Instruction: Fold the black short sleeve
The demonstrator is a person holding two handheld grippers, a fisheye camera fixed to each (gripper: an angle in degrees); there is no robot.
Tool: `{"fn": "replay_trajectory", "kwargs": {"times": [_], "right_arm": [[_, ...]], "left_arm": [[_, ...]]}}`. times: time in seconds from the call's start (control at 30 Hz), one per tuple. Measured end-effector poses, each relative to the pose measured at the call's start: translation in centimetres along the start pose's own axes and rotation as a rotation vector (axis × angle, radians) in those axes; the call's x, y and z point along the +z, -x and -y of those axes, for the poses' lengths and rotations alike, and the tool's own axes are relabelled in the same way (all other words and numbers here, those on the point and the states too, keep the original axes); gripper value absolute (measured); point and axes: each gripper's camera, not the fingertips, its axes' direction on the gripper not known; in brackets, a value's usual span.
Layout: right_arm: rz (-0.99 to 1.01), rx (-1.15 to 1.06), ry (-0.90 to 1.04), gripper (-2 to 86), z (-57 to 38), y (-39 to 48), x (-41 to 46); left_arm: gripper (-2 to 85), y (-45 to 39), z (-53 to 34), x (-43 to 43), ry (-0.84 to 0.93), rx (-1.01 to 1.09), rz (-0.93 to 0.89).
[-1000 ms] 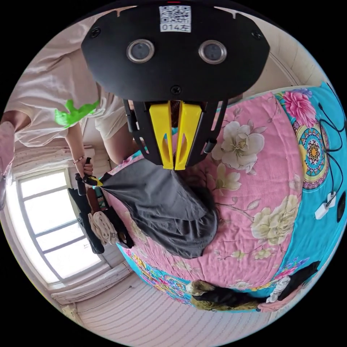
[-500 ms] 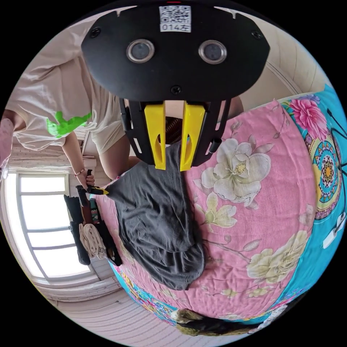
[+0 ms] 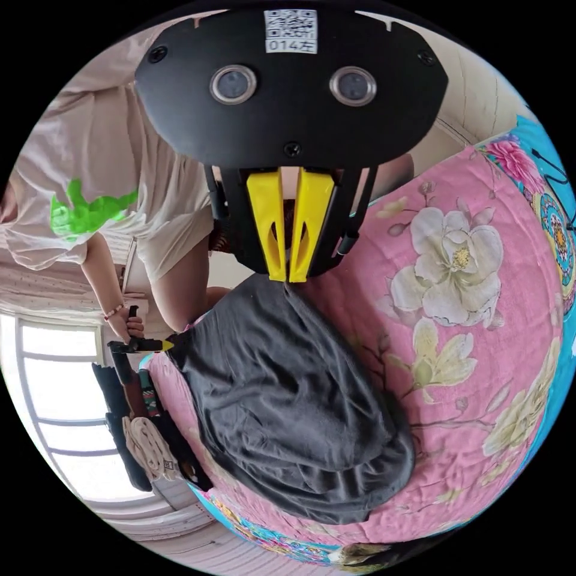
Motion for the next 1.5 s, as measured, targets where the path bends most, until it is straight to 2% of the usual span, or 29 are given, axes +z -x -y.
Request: {"fn": "replay_trajectory", "kwargs": {"times": [0.1,0.17,0.23,0.57,0.87,1.03,1.13,1.27,1.4,1.5], "right_arm": [[0.164,-0.093,-0.101,1.8,1.7,3.7,-3.9],[0.207,-0.163,-0.13,1.5,3.7,6.5,-6.4],[0.213,-0.227,-0.148,1.4,6.1,9.5,-8.6],[0.2,-0.332,-0.345,1.1,18.1,24.1,-18.7],[0.18,-0.493,-0.462,1.2,19.5,37.5,-25.8],[0.196,-0.583,-0.413,1.0,16.8,40.7,-24.6],[0.201,-0.563,-0.402,0.9,14.2,40.2,-22.4],[0.303,-0.5,-0.474,0.5,11.3,38.8,-21.3],[0.172,-0.494,-0.496,0.3,11.0,41.1,-21.5],[0.197,-0.522,-0.54,0.3,11.0,42.6,-22.3]], "left_arm": [[-0.9,1.3,1.4,-5.3,-0.103,0.027,-0.199],[-0.9,2.9,3.8,-10.1,-0.199,0.056,-0.368],[-1.0,3.9,6.1,-13.6,-0.247,0.073,-0.423],[-1.0,5.7,17.6,-32.2,-0.49,0.06,-0.431],[-1.0,1.9,15.6,-47.0,-0.692,0.149,-0.345],[-1.0,1.9,10.4,-47.0,-0.699,0.196,-0.355],[-1.0,3.5,6.9,-44.0,-0.662,0.16,-0.426],[-1.0,4.7,2.6,-41.6,-0.717,0.113,-0.532],[-1.0,2.2,1.2,-41.8,-0.75,0.183,-0.598],[-1.0,-1.3,1.0,-42.6,-0.763,0.268,-0.628]]}}
